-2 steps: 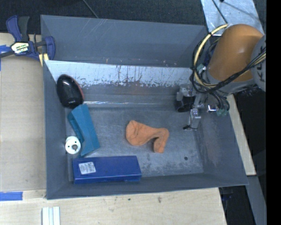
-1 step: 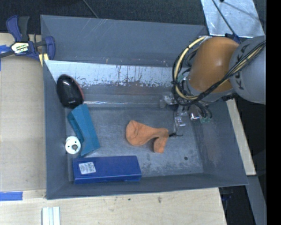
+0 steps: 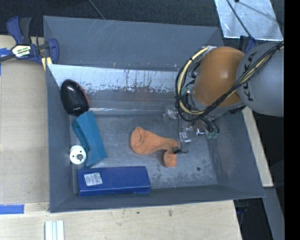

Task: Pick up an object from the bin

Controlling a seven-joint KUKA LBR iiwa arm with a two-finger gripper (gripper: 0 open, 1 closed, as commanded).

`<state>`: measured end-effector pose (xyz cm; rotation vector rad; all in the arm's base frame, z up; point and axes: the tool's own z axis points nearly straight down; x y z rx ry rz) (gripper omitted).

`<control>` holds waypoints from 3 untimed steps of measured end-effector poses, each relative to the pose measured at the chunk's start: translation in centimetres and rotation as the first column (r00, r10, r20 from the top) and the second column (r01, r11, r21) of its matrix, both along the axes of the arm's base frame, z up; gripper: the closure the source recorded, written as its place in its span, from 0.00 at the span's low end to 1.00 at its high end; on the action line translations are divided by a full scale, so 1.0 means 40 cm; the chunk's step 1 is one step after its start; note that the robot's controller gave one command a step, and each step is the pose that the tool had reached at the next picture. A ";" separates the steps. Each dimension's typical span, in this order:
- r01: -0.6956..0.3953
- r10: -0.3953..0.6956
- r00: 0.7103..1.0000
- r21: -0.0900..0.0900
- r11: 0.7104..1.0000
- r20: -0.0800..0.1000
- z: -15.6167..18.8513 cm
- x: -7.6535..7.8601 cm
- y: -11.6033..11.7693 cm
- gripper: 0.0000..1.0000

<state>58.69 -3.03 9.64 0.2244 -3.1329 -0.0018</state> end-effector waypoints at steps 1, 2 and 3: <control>-0.155 0.155 0.988 -0.002 0.988 0.006 0.039 0.006 0.069 0.00; -0.213 0.213 0.977 -0.001 0.977 0.005 -0.056 -0.101 0.059 0.00; 0.006 -0.006 1.000 0.002 1.000 0.010 -0.059 -0.003 0.228 1.00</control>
Offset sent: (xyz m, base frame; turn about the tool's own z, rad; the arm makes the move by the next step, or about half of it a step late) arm -0.0445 0.0222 -0.0264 -0.2195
